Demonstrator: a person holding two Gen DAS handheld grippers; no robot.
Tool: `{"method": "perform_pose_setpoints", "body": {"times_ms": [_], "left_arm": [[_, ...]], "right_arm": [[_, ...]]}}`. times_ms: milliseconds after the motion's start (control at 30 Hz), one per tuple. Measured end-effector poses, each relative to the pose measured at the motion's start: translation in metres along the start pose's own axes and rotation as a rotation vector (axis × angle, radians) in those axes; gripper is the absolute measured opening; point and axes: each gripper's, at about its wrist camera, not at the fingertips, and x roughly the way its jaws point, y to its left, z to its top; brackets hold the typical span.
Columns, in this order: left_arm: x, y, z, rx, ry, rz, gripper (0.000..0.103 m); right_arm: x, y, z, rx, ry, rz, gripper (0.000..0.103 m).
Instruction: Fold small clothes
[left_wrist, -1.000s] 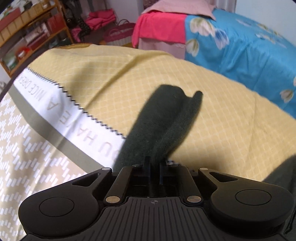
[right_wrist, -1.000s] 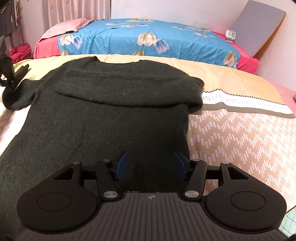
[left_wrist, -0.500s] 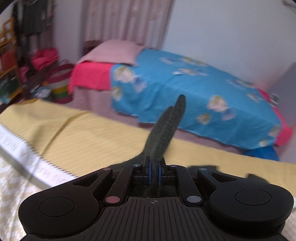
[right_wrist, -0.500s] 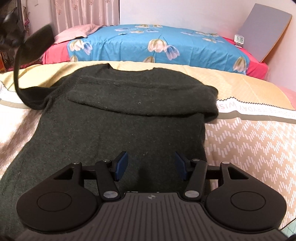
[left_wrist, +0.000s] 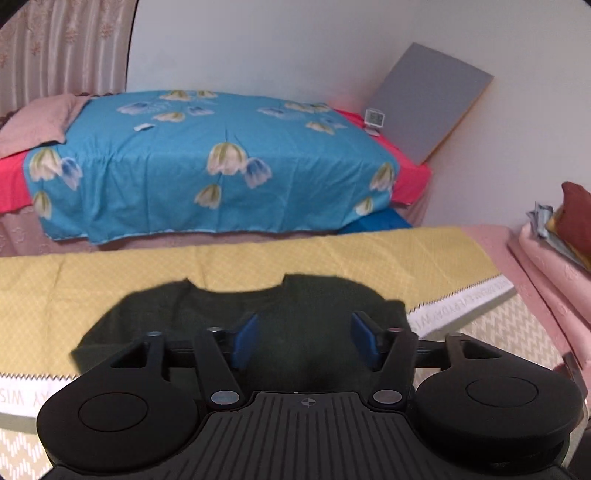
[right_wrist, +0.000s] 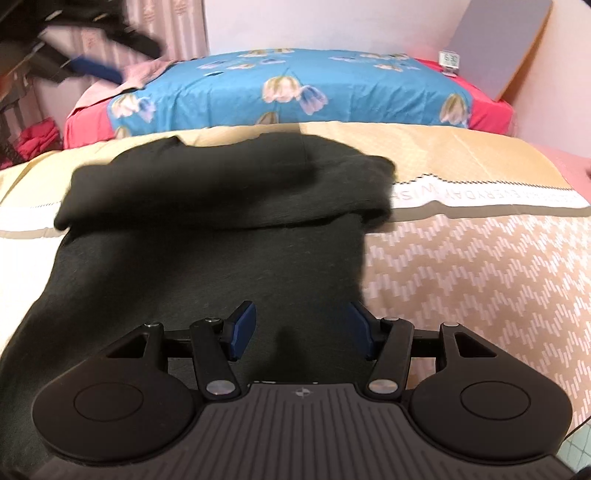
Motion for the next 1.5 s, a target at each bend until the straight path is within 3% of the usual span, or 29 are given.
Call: {"method": "perform_pose_setpoints", "body": {"times_ms": [200,367,533,700,733,767,833,867,1067,1133,1167,1233,1300,1367,1500], "left_arm": [[-0.002,0.041,-0.036,-0.047,0.097,0.192,0.103],[-0.005,0.093,-0.074,-0.189,0.207,0.315,0.103],[-0.013,0.12,-0.104,-0.28,0.253,0.348,0.103],[-0.012,0.131,-0.118,-0.293,0.264,0.357,0.103],[-0.012,0.131,-0.12,-0.294,0.271,0.36,0.103],[-0.011,0.131,-0.121,-0.295,0.275,0.359,0.103],[-0.008,0.13,-0.123,-0.293,0.284,0.353,0.103],[-0.008,0.129,-0.124,-0.29,0.288,0.354,0.103],[-0.009,0.127,-0.116,-0.285,0.276,0.34,0.103],[-0.006,0.126,-0.114,-0.278,0.28,0.336,0.103],[-0.004,0.125,-0.114,-0.275,0.286,0.336,0.103],[-0.003,0.123,-0.115,-0.274,0.299,0.345,0.103],[-0.005,0.12,-0.116,-0.269,0.297,0.343,0.103],[-0.007,0.116,-0.117,-0.259,0.305,0.343,0.103],[0.0,0.107,-0.116,-0.228,0.322,0.36,0.103]], "right_arm": [[0.016,-0.018,0.026,0.003,-0.026,0.03,0.064],[0.054,-0.022,0.076,0.047,-0.021,0.132,0.069],[0.115,-0.024,0.113,0.165,0.066,0.15,0.072],[0.153,-0.02,0.121,0.248,0.097,0.12,0.071],[0.154,-0.017,0.121,0.242,0.09,0.112,0.052],[0.154,-0.012,0.122,0.224,0.087,0.116,0.022],[0.147,-0.005,0.124,0.182,0.073,0.114,0.011],[0.14,-0.004,0.125,0.176,0.058,0.124,0.01],[0.077,-0.039,0.121,0.345,-0.04,0.207,0.009],[0.078,-0.05,0.112,0.374,0.007,0.186,0.012],[0.09,-0.051,0.107,0.349,0.083,0.163,0.013],[0.104,-0.049,0.1,0.288,0.157,0.034,0.013],[0.092,-0.047,0.097,0.262,0.08,0.022,0.015],[0.075,-0.038,0.097,0.221,-0.007,0.036,0.048],[0.076,-0.008,0.102,0.037,-0.028,0.025,0.05]]}}
